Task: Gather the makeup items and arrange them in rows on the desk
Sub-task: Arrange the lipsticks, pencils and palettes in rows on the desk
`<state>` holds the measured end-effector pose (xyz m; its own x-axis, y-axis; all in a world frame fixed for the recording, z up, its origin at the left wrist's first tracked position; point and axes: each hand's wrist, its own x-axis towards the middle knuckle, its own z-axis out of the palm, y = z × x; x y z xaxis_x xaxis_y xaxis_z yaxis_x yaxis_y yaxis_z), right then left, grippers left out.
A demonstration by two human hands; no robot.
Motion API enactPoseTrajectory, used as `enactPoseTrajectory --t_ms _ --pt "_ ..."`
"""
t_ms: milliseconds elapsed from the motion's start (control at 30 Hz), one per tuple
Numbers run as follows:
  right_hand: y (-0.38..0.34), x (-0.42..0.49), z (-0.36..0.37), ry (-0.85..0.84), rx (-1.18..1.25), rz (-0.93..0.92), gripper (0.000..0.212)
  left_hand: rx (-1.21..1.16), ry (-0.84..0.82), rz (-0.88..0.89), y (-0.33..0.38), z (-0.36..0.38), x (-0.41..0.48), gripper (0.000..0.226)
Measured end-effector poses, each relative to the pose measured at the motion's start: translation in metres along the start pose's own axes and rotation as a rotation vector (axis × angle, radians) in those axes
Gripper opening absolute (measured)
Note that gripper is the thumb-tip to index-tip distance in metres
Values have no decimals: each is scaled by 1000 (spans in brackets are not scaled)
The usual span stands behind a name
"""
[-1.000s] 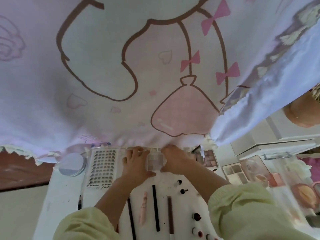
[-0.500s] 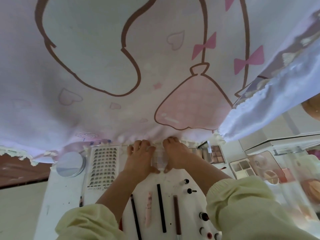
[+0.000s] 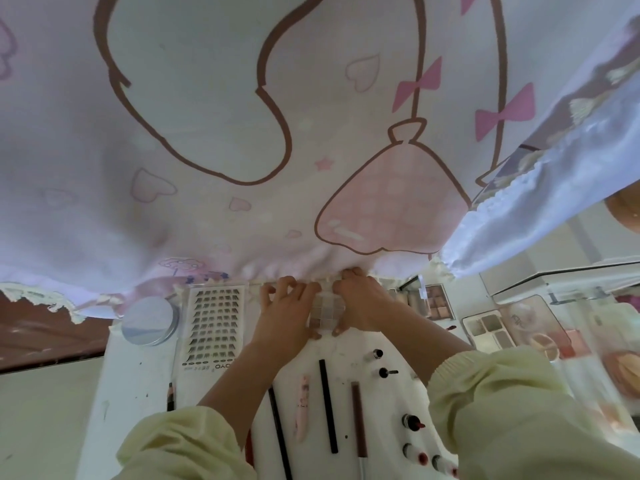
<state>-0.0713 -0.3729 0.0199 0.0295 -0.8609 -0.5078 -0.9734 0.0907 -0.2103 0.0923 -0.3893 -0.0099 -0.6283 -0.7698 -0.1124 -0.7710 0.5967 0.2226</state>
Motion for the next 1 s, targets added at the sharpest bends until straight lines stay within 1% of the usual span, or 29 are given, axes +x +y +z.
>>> enactPoseTrajectory --t_ms 67,100,133,200,267,300,333,367,433,500,600,667,800,900,1000 --pt "2 -5 -6 31 175 35 33 -58 54 10 -3 0 -5 66" --pt "3 -8 -11 40 254 54 26 -120 66 -15 -5 -3 -7 63" --pt "4 -12 -17 57 318 63 25 -218 66 -64 -6 -6 -9 59" --pt "6 -21 -28 91 415 59 28 -537 65 -218 -4 -20 -14 54" --pt "6 -31 -38 121 551 33 31 -1011 81 -370 -1 -40 -20 50" --pt "4 -39 -44 135 648 29 31 -1224 81 -417 1 -52 -26 49" --pt "2 -48 -49 149 757 37 27 -1372 76 -443 2 -61 -32 48" --pt "-1 -59 -55 160 877 55 22 -1448 70 -444 3 -70 -39 47" --pt "-4 -76 -62 149 1137 106 13 -1503 55 -408 7 -83 -45 44" --pt "-6 -97 -67 127 1364 157 13 -1535 17 -357 15 -94 -54 42" --pt "-8 -125 -71 87 1546 183 11 -1554 -48 -268 31 -107 -67 44" --pt "-11 -141 -71 68 1625 189 12 -1575 -56 -229 41 -113 -76 44" --pt "-17 -159 -70 73 1731 207 10 -1619 -26 -220 49 -118 -89 42" --pt "-21 -168 -67 52 1751 190 9 -1656 -11 -178 50 -118 -97 38" --pt "-25 -176 -65 21 1768 170 9 -1725 17 -137 54 -119 -105 41"
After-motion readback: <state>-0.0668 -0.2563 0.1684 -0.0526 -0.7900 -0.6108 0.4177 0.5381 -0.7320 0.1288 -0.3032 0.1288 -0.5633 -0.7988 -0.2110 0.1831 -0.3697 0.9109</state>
